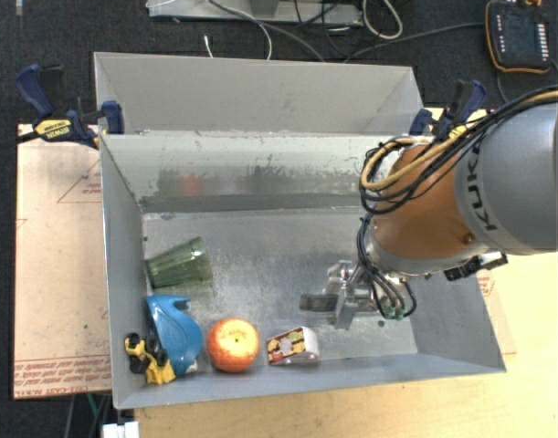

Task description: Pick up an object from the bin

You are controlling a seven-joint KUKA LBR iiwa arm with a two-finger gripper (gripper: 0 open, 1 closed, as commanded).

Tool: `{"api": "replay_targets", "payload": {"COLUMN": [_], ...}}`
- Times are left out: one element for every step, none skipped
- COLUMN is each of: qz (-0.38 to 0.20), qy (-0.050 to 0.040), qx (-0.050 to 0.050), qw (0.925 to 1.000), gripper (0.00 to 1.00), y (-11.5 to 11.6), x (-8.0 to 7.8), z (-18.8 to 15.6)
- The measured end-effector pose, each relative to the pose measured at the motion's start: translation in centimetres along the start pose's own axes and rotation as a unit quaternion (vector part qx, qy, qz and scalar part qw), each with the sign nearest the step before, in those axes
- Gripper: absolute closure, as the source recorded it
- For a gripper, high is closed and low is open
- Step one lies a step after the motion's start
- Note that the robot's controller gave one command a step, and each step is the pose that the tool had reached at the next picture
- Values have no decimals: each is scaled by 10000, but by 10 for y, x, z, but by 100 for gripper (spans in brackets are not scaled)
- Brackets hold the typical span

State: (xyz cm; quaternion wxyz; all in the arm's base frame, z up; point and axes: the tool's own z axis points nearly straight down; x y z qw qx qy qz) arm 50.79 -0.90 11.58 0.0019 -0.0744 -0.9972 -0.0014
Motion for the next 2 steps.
{"api": "replay_targets", "payload": {"qz": [-2,-3], "qy": [-32,-35], "qx": [-3,-4], "qw": [10000,10000], "gripper": [100,100], "y": [0,0], "x": [-2,-2], "z": [-37,-68]}}
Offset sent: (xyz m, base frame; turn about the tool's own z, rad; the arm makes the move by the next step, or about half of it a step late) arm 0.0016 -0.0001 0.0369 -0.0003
